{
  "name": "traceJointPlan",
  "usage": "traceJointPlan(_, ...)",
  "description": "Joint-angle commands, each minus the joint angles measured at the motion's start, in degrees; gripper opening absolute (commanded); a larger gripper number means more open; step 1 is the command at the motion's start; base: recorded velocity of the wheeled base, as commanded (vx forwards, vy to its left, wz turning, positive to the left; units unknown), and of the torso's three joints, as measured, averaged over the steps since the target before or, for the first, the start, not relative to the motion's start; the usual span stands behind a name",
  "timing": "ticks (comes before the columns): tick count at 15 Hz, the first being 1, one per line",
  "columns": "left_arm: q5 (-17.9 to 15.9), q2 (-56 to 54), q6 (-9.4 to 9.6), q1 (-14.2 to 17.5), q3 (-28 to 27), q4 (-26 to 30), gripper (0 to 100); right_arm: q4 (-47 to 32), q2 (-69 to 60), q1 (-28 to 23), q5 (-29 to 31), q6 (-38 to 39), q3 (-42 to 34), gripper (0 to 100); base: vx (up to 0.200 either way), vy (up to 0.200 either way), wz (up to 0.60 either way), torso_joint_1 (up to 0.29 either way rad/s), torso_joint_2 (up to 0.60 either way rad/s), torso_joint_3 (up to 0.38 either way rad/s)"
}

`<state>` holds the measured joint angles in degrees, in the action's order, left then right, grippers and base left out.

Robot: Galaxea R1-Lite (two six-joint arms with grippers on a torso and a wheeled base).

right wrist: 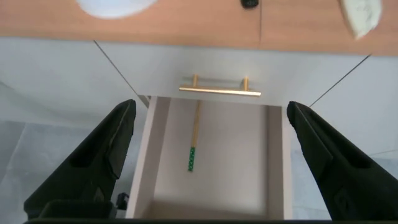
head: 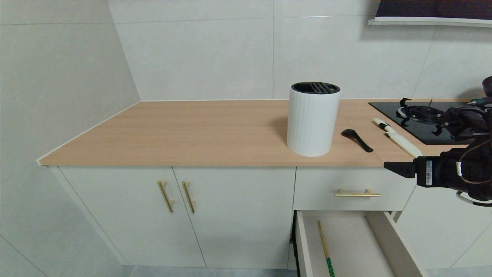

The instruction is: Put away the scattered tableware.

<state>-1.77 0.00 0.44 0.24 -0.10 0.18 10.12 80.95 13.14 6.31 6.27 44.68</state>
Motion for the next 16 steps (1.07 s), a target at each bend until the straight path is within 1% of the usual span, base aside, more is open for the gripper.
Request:
traceJointPlan(1,0.0,0.0,0.00,0.0,0.0,0.0,100,0.1,0.6,0.0,0.0,0.0,-0.1,100,0.000,0.000,0.00,0.198,-0.46,-0.271)
traceJointPlan(3,0.0,0.0,0.00,0.0,0.0,0.0,100,1.2,1.5,0.0,-0.3,0.0,0.2,100,0.000,0.000,0.00,0.083,-0.21,-0.120)
traceJointPlan(4,0.0,0.0,0.00,0.0,0.0,0.0,100,4.3,3.7,0.0,-0.3,-0.1,0.7,100,0.000,0.000,0.00,0.041,-0.09,-0.051)
traceJointPlan(6,0.0,0.0,0.00,0.0,0.0,0.0,100,15.3,11.5,-0.6,-0.3,-0.6,3.6,100,0.000,0.000,0.00,0.000,0.00,0.000)
traceJointPlan(7,0.0,0.0,0.00,0.0,0.0,0.0,100,19.2,16.2,-2.0,-0.2,-0.6,7.2,100,0.000,0.000,0.00,0.000,0.00,0.000)
traceJointPlan(9,0.0,0.0,0.00,0.0,0.0,0.0,100,19.5,23.9,-3.0,-0.7,-0.8,15.5,100,0.000,0.000,0.00,0.000,0.00,0.000)
traceJointPlan(12,0.0,0.0,0.00,0.0,0.0,0.0,100,19.9,32.9,-6.2,-3.2,-4.2,23.3,100,0.000,0.000,0.00,0.000,0.00,0.000)
traceJointPlan(13,0.0,0.0,0.00,0.0,0.0,0.0,100,19.9,34.1,-6.8,-3.8,-5.0,24.4,100,0.000,0.000,0.00,0.000,0.00,0.000)
traceJointPlan(14,0.0,0.0,0.00,0.0,0.0,0.0,100,19.9,36.7,-8.7,-5.0,-5.8,25.3,100,0.000,0.000,0.00,0.000,0.00,0.000)
traceJointPlan(16,0.0,0.0,0.00,0.0,0.0,0.0,100,19.6,38.7,-10.2,-8.2,-6.4,25.7,100,0.000,0.000,0.00,0.000,0.00,0.000)
